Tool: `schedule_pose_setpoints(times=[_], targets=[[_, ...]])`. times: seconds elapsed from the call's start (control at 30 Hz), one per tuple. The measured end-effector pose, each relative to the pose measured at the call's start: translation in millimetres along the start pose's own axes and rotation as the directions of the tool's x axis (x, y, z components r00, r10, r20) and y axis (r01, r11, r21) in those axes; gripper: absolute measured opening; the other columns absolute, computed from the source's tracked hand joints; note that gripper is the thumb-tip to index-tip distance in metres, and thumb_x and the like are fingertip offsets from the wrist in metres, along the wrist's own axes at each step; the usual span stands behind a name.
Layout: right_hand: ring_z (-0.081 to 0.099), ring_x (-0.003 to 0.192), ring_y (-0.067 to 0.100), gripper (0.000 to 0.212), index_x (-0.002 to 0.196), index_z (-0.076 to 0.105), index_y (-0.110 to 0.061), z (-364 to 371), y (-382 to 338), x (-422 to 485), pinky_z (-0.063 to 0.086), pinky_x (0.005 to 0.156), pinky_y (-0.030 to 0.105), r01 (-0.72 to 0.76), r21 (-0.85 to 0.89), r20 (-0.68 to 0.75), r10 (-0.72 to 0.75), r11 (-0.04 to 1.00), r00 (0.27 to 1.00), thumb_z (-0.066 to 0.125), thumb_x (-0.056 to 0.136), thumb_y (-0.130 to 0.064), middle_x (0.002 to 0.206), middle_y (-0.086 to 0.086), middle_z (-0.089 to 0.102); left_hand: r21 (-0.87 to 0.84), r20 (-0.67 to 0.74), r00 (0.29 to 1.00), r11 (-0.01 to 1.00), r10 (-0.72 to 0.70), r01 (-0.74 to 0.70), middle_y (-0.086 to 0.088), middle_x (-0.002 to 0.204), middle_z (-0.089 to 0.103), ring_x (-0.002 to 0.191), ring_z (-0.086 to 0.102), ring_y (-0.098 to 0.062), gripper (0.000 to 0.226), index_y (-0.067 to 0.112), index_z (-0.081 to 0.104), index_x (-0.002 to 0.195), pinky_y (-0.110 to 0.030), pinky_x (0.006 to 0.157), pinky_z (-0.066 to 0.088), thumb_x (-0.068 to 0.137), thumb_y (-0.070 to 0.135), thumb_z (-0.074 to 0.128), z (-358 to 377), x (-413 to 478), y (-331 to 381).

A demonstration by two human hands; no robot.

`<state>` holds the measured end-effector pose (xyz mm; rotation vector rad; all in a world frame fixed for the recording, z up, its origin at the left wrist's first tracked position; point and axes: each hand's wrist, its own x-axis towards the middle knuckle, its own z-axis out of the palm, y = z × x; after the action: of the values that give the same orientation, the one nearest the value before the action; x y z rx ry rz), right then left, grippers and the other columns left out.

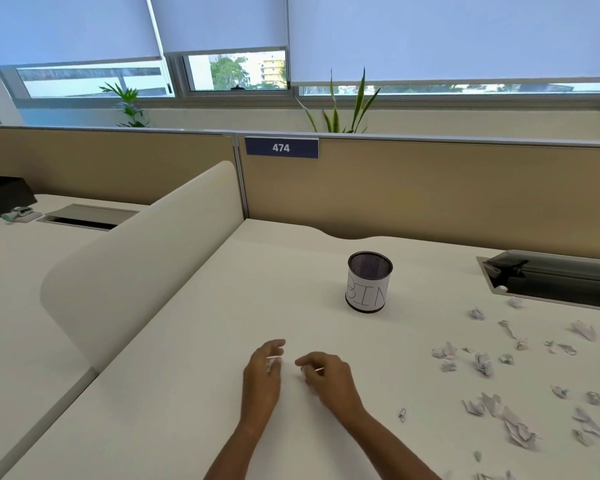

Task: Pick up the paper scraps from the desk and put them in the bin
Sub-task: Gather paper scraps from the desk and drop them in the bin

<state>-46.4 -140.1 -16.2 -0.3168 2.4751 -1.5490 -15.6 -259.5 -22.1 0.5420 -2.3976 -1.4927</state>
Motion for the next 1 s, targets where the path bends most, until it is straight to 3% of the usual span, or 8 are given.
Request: schedule_pose_setpoints(times=[0.17, 0.27, 0.43, 0.5, 0.57, 0.63, 0.8, 1.0], targets=[[0.065, 0.087, 0.023, 0.023, 0.102, 0.065, 0.004, -16, -6, 1, 0.054, 0.083, 0.027, -0.239, 0.581, 0.163, 0.176, 0.778, 0.971, 0.044, 0.094, -0.003, 0.093, 0.016, 0.066, -0.113, 0.105, 0.993, 0.993, 0.059, -0.047, -0.009, 0.126, 0.057, 0.111, 0.055, -0.015, 0.046, 0.015, 0.052, 0.127, -0.005, 0.080, 0.043, 0.093, -0.009, 0.034, 34, -3, 28], [0.066, 0.086, 0.019, 0.025, 0.106, 0.062, 0.003, -29, -7, 5, 0.055, 0.073, 0.020, -0.261, 0.643, 0.195, 0.176, 0.720, 0.965, 0.044, 0.096, -0.010, 0.096, 0.014, 0.067, -0.108, 0.208, 0.971, 0.990, 0.115, -0.094, -0.006, 0.142, 0.044, 0.119, 0.044, -0.009, 0.060, 0.019, 0.034, 0.141, 0.000, 0.088, 0.038, 0.090, -0.013, 0.031, 46, -3, 40], [0.064, 0.083, 0.026, 0.024, 0.110, 0.060, 0.008, -61, -7, 20, 0.055, 0.065, 0.017, -0.264, 0.613, 0.111, 0.250, 0.745, 0.962, 0.057, 0.087, -0.001, 0.094, 0.019, 0.066, -0.102, 0.386, 0.897, 0.976, 0.215, -0.191, 0.007, 0.152, 0.021, 0.146, 0.014, -0.016, 0.083, 0.025, 0.000, 0.148, -0.043, 0.122, 0.005, 0.084, -0.018, 0.031, 61, 0, 55], [0.062, 0.074, 0.019, 0.025, 0.108, 0.060, 0.010, -77, -12, 33, 0.058, 0.068, 0.020, -0.170, 0.502, -0.071, 0.237, 0.848, 0.969, 0.061, 0.084, 0.002, 0.085, 0.012, 0.064, -0.048, 0.345, 0.904, 0.967, 0.252, -0.251, 0.015, 0.150, 0.016, 0.147, 0.007, -0.014, 0.085, 0.025, 0.000, 0.148, -0.043, 0.120, -0.003, 0.083, -0.016, 0.036, 64, 2, 58], [0.064, 0.081, 0.025, 0.021, 0.103, 0.064, 0.006, -94, -22, 49, 0.055, 0.084, 0.031, -0.063, 0.234, -0.289, 0.131, 0.970, 0.948, 0.060, 0.085, 0.000, 0.088, 0.013, 0.067, -0.024, 0.269, 0.926, 0.963, 0.265, -0.269, 0.008, 0.153, 0.021, 0.145, 0.016, -0.013, 0.079, 0.024, 0.009, 0.148, -0.034, 0.120, 0.010, 0.085, -0.012, 0.039, 66, 1, 56], [0.063, 0.094, 0.030, 0.020, 0.102, 0.066, 0.000, -109, -34, 65, 0.044, 0.082, 0.020, 0.005, -0.030, -0.414, -0.017, 1.000, 0.910, 0.056, 0.085, -0.004, 0.100, 0.019, 0.069, -0.010, 0.223, 0.941, 0.966, 0.255, -0.259, 0.003, 0.146, 0.037, 0.133, 0.037, -0.012, 0.068, 0.021, 0.025, 0.145, -0.013, 0.106, 0.028, 0.087, -0.009, 0.041, 69, -4, 53], [0.054, 0.099, 0.031, 0.021, 0.106, 0.060, 0.000, -129, -52, 100, 0.034, 0.075, 0.027, 0.005, -0.321, -0.395, -0.139, 0.947, 0.908, 0.049, 0.089, -0.004, 0.113, 0.023, 0.057, 0.041, 0.398, 0.894, 0.970, 0.206, -0.242, -0.001, 0.109, 0.051, 0.079, 0.050, -0.004, 0.044, 0.020, 0.053, 0.126, -0.001, 0.069, 0.039, 0.090, -0.004, 0.043, 78, -14, 47], [0.054, 0.109, 0.034, 0.029, 0.117, 0.058, -0.004, -145, -42, 98, 0.044, 0.088, 0.037, 0.019, -0.467, -0.321, -0.190, 0.884, 0.928, 0.052, 0.088, 0.000, 0.122, 0.019, 0.054, 0.103, 0.663, 0.727, 0.941, 0.176, -0.322, 0.007, 0.106, 0.043, 0.083, 0.049, -0.006, 0.042, 0.031, 0.050, 0.127, -0.004, 0.075, 0.037, 0.088, 0.022, 0.061, 91, -30, 51]])
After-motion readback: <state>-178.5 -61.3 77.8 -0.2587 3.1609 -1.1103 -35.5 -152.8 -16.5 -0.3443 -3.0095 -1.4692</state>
